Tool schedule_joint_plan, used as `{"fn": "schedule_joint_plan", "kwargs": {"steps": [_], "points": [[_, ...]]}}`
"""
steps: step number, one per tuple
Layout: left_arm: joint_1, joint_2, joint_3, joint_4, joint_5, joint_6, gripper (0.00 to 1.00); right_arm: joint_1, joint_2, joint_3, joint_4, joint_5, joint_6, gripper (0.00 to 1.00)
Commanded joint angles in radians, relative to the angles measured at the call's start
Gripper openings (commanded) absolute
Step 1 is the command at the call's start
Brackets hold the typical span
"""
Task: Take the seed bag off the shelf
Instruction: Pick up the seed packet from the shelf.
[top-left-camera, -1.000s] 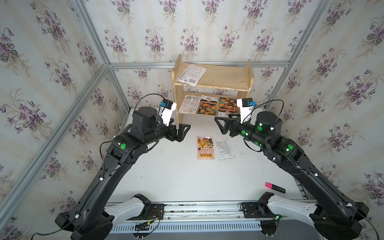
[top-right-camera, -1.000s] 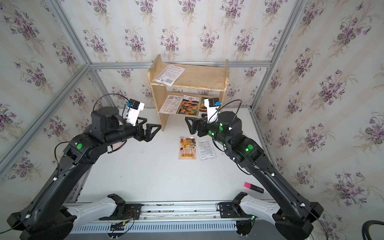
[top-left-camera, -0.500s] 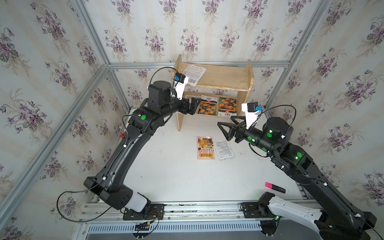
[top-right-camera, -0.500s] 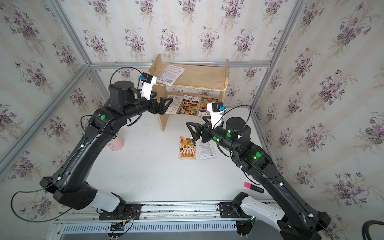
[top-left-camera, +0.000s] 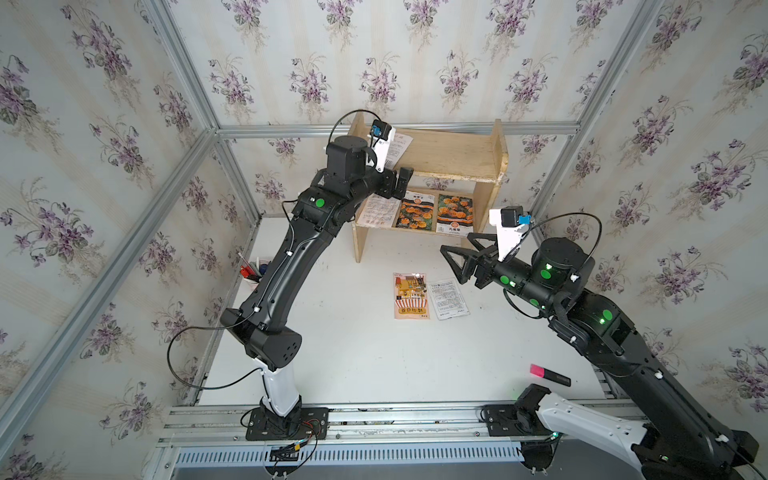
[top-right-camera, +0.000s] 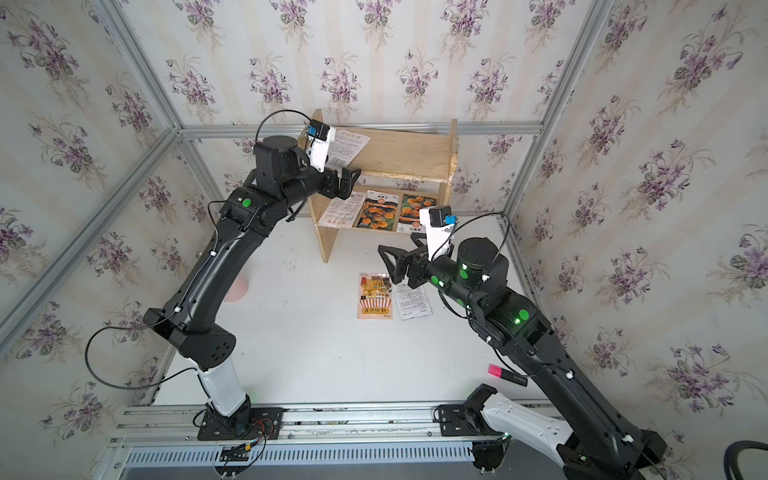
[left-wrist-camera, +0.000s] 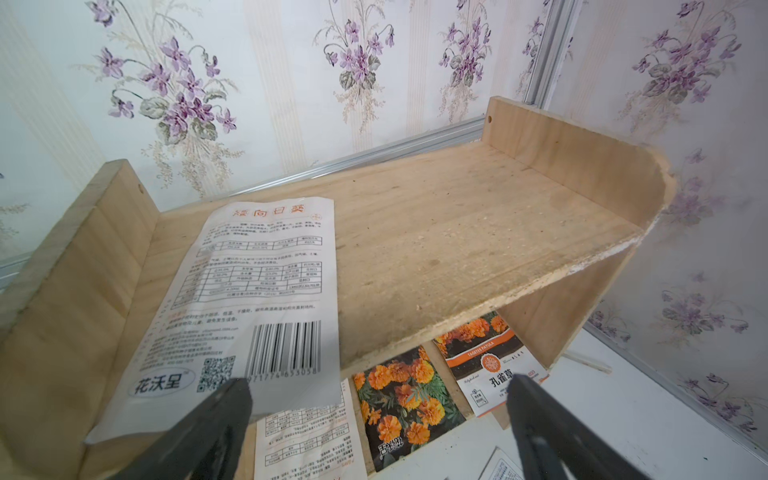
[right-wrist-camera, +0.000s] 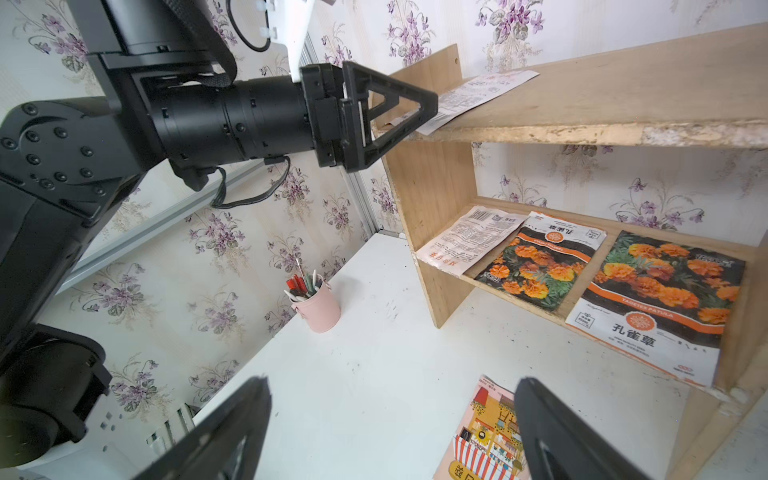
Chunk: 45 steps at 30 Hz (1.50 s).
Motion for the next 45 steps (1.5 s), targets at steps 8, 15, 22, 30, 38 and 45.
{"fn": "schedule_joint_plan", "kwargs": {"steps": [8, 15, 22, 30, 38, 45], "points": [[0.02, 0.132, 0.182, -0.026, -0.053, 0.015, 1.0, 0.0, -0.011, 0.003, -0.022, 0.036, -0.018, 0.95], [0.078, 0.171, 0.226, -0.033, 0.012, -0.055, 1.0, 0.0, -0.025, -0.016, -0.023, 0.044, -0.013, 0.95], [0.123, 0.205, 0.256, -0.052, 0.098, -0.105, 1.0, 0.002, -0.022, -0.019, -0.019, 0.045, -0.01, 0.95], [0.126, 0.233, 0.272, -0.082, 0.112, -0.096, 1.0, 0.0, -0.016, -0.023, -0.012, 0.043, -0.005, 0.94], [0.125, 0.234, 0.268, -0.113, 0.13, -0.114, 1.0, 0.0, -0.019, -0.022, -0.016, 0.043, -0.002, 0.94], [0.114, 0.201, 0.236, -0.145, 0.19, -0.167, 1.0, 0.0, -0.029, -0.033, -0.01, 0.034, 0.008, 0.94]]}}
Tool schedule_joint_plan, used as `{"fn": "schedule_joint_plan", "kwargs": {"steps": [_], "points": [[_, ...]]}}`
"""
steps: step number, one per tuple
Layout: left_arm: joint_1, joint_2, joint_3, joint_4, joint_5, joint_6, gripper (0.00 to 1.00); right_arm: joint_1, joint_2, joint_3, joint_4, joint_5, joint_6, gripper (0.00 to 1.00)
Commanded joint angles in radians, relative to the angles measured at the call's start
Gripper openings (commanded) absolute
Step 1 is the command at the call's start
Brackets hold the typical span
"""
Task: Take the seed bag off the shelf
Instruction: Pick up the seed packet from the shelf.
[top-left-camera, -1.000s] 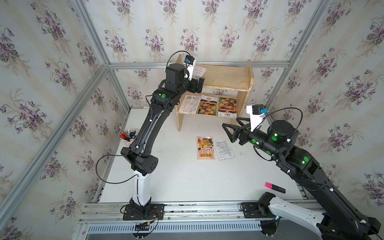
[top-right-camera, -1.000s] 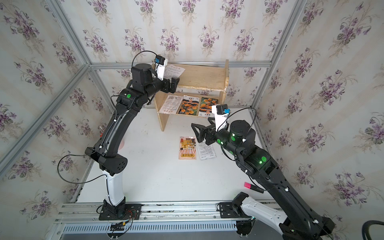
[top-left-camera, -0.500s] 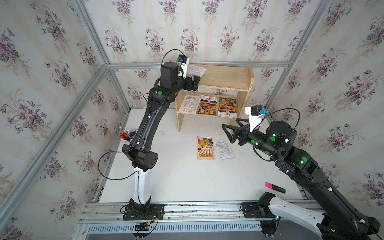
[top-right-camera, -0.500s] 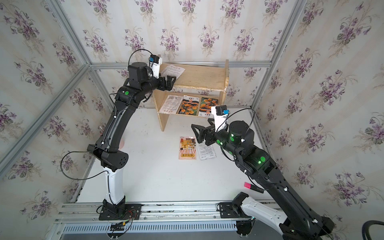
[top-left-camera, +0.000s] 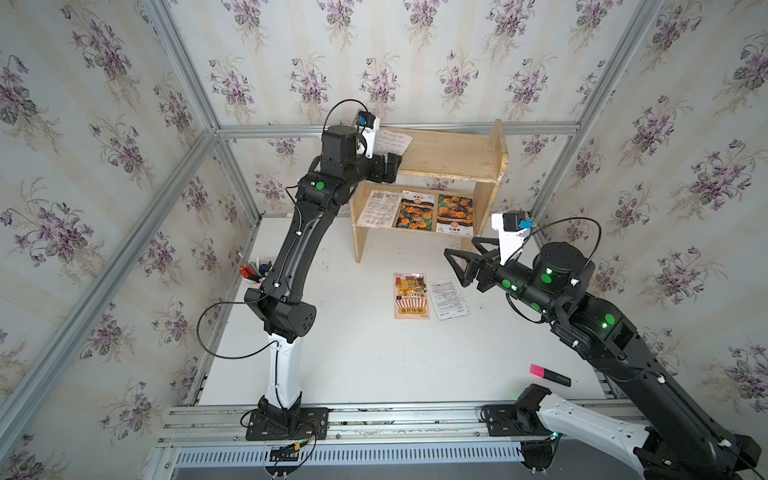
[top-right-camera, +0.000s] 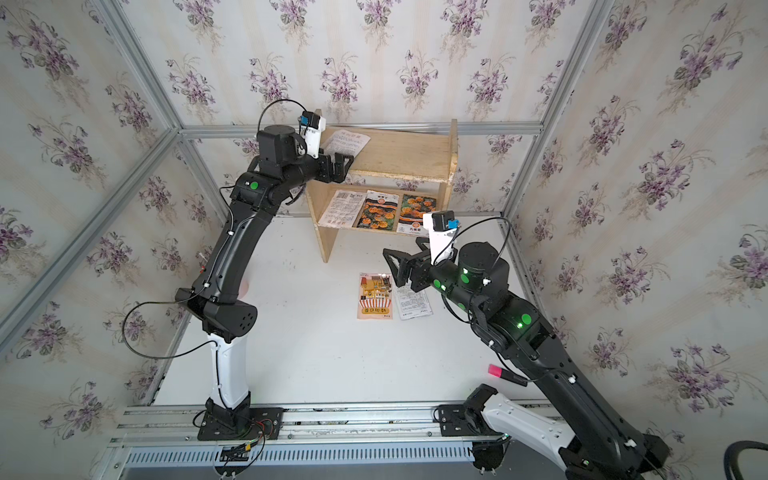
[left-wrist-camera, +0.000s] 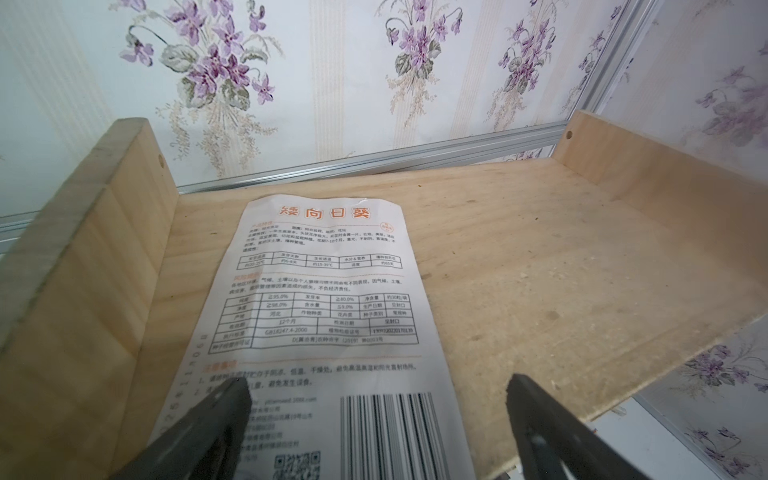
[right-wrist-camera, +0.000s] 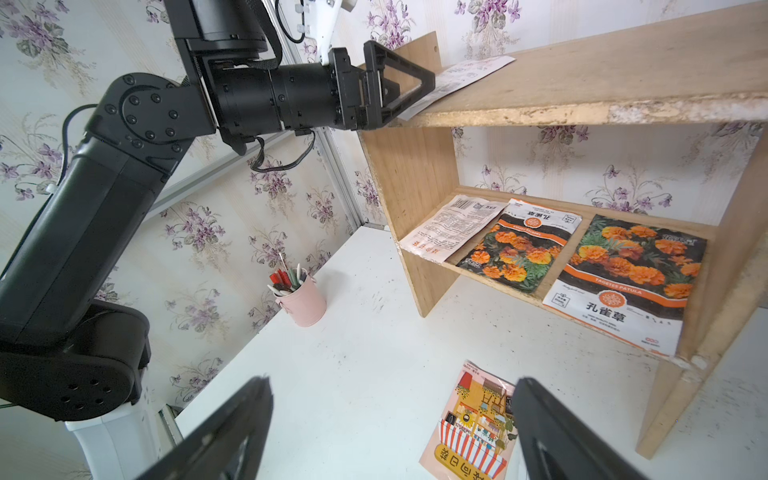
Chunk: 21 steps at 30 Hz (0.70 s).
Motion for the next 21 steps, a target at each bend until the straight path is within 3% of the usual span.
{"fn": "schedule_joint_plan", "kwargs": {"steps": [1, 13, 21], "points": [[-0.012, -0.025, -0.026, -0.064, 0.051, -0.05, 1.0, 0.001, -0.005, -0.003, 0.02, -0.002, 0.007, 0.94], [-0.061, -0.088, -0.07, -0.082, 0.034, -0.078, 1.0, 0.001, -0.026, -0.021, 0.035, -0.016, 0.021, 0.94], [-0.064, -0.074, 0.007, -0.018, -0.036, -0.062, 1.0, 0.001, -0.033, -0.022, 0.03, -0.017, 0.024, 0.94]]}}
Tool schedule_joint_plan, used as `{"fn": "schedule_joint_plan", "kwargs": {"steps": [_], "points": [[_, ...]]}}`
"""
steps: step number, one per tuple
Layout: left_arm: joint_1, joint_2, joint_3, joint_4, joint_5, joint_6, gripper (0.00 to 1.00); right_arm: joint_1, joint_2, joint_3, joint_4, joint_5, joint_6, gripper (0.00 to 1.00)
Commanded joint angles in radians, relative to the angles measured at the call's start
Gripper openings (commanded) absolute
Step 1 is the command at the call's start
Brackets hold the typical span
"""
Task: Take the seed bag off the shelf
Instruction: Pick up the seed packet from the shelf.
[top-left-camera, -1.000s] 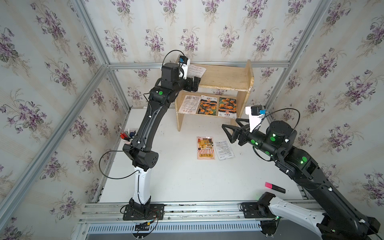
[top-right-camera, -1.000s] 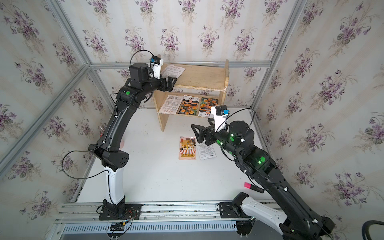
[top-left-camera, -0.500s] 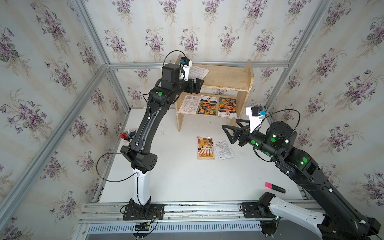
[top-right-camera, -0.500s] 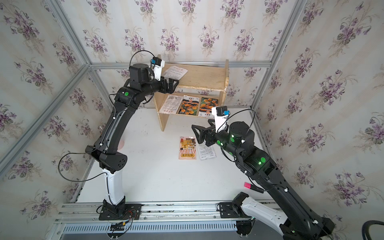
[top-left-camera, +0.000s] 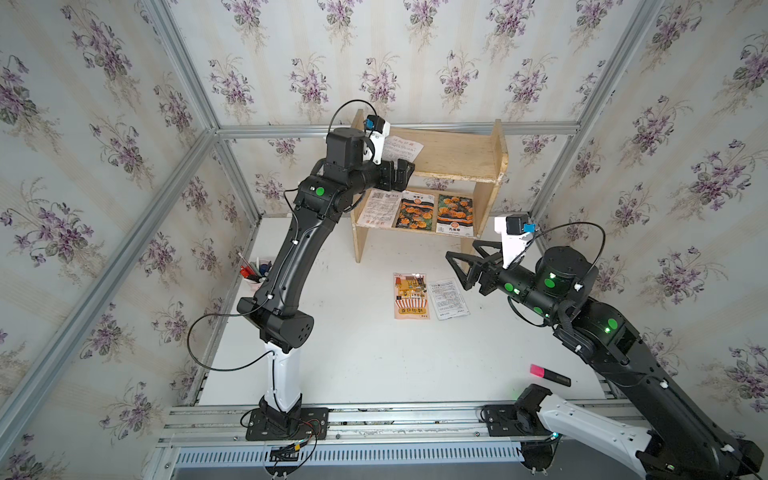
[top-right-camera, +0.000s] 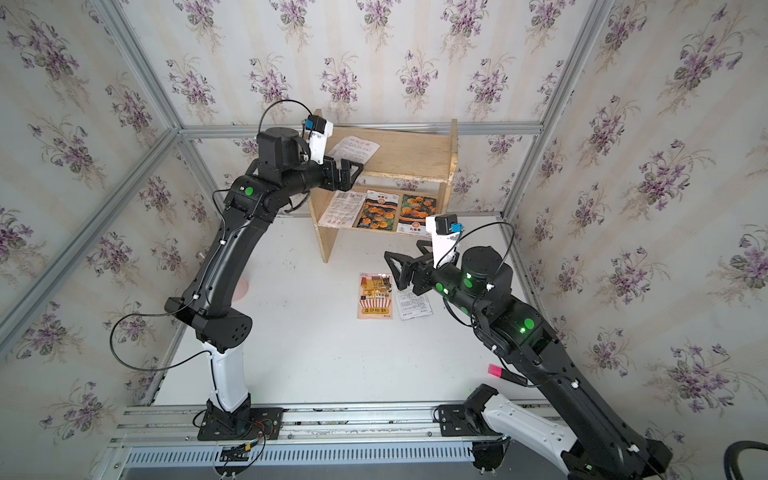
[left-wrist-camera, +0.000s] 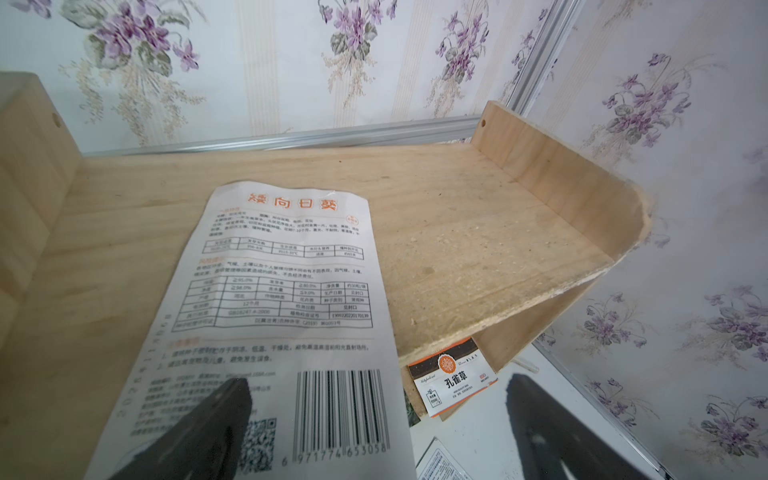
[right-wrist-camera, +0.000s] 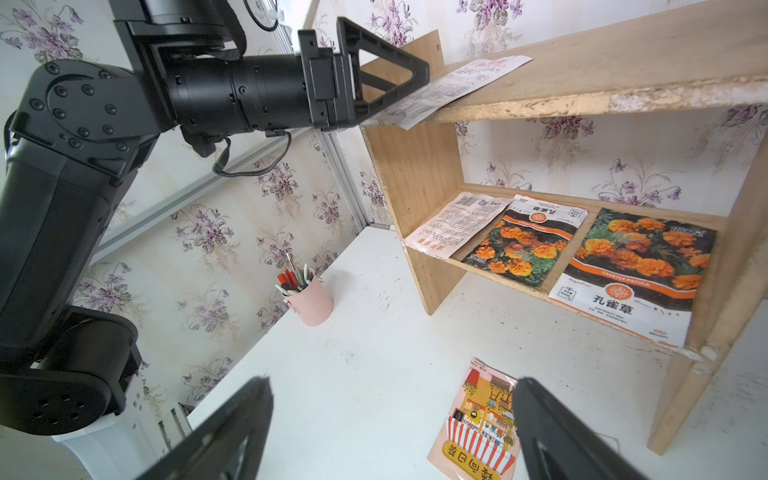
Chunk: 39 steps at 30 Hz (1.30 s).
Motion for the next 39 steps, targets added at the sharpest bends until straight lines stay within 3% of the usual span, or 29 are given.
{"fn": "schedule_joint_plan", "kwargs": {"steps": [1, 8, 13, 17, 22, 27, 32, 39], "points": [[0.0, 0.008, 0.023, 0.055, -0.058, 0.012, 1.0, 0.0, -0.005, 0.003, 0.021, -0.002, 0.0, 0.94], [0.0, -0.029, 0.005, 0.082, -0.015, -0.027, 1.0, 0.001, -0.012, 0.005, 0.016, 0.004, 0.003, 0.94], [0.0, -0.095, -0.025, -0.021, -0.007, -0.11, 1.0, 0.001, -0.034, -0.009, 0.03, 0.03, 0.03, 0.94], [0.0, -0.2, -0.164, -0.062, 0.009, -0.19, 1.0, 0.001, -0.067, -0.034, 0.047, 0.047, 0.044, 0.94], [0.008, -0.331, -0.38, 0.0, 0.059, -0.311, 1.0, 0.001, -0.12, -0.076, 0.097, -0.039, 0.024, 0.94], [0.035, -0.387, -0.517, 0.079, 0.117, -0.422, 1.0, 0.001, -0.166, -0.098, 0.091, -0.009, 0.013, 0.95], [0.091, -0.364, -0.573, 0.212, 0.249, -0.574, 1.0, 0.001, -0.162, -0.097, 0.076, -0.016, 0.015, 0.95], [0.117, -0.263, -0.525, 0.305, 0.306, -0.689, 0.99, 0.001, -0.15, -0.086, 0.071, -0.015, 0.006, 0.95]]}}
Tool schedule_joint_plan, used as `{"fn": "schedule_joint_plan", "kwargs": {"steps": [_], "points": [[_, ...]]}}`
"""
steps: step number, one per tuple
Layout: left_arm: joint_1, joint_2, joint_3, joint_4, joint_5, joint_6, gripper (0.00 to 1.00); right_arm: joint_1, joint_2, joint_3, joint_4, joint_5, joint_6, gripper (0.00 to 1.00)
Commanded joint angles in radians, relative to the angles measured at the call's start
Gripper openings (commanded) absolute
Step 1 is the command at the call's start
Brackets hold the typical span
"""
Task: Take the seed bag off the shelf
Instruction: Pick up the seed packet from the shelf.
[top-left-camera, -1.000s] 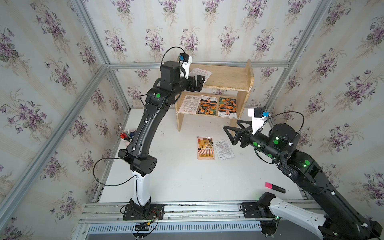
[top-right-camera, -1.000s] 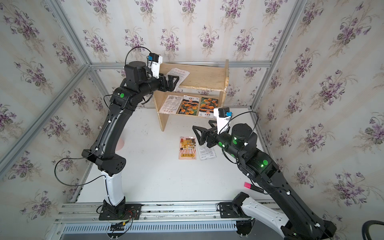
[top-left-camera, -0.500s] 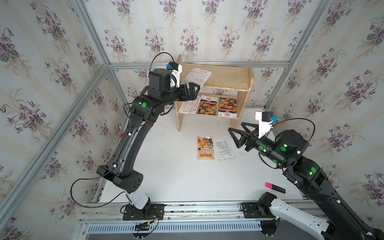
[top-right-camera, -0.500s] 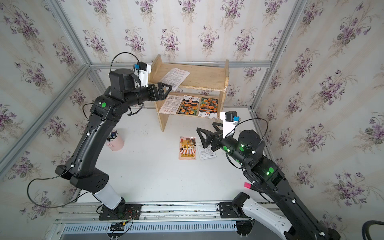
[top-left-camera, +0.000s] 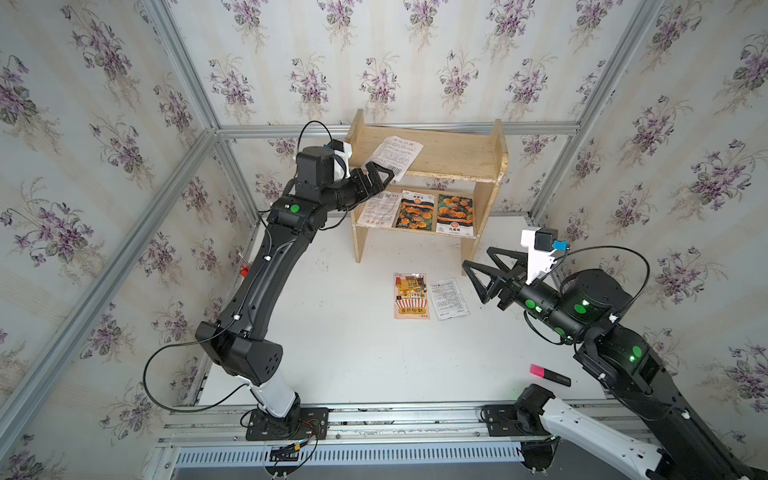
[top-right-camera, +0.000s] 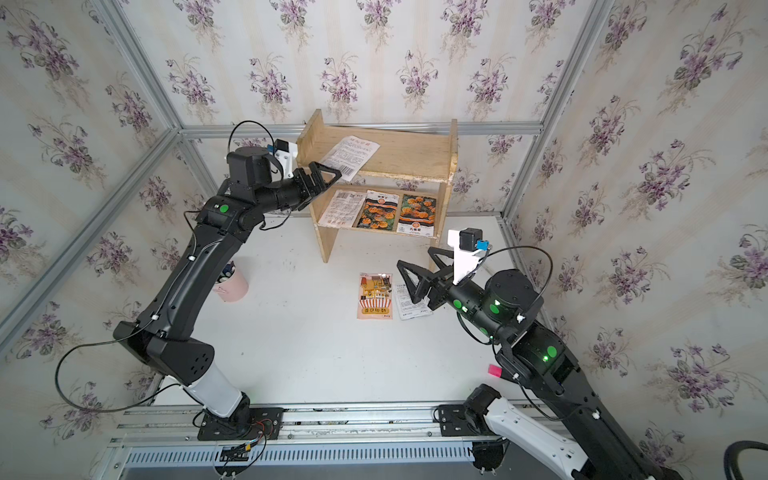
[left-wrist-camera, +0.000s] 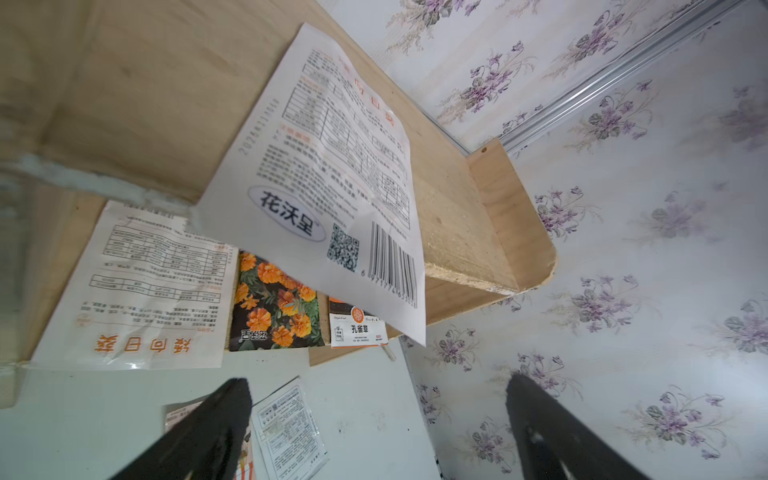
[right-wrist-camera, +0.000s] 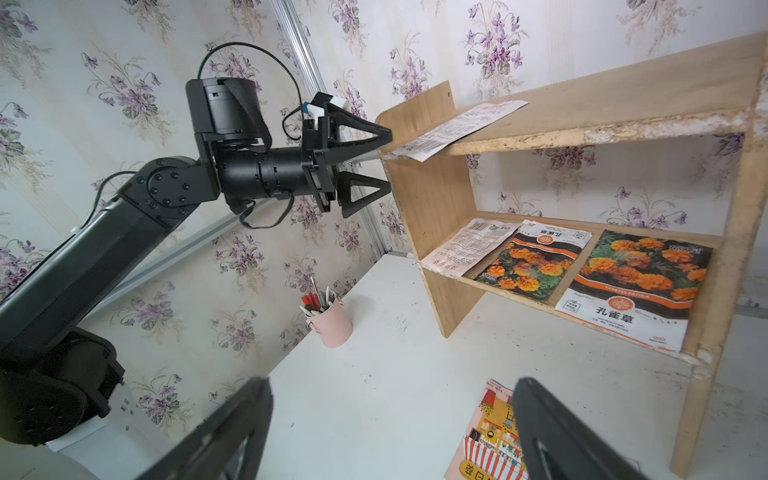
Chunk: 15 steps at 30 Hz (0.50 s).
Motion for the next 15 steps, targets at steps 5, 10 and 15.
{"fn": "schedule_joint_plan", "kwargs": {"steps": [5, 10, 15], "points": [[0.009, 0.085, 0.07, 0.104, 0.081, -0.119, 0.88, 0.0, 0.013, 0.017, 0.0, 0.007, -0.022, 0.94], [0.011, 0.113, 0.078, 0.126, 0.096, -0.139, 0.64, 0.0, 0.015, 0.015, -0.004, 0.005, -0.023, 0.94], [0.012, 0.126, 0.093, 0.13, 0.097, -0.146, 0.5, 0.0, 0.019, 0.012, -0.002, 0.002, -0.022, 0.94]]}}
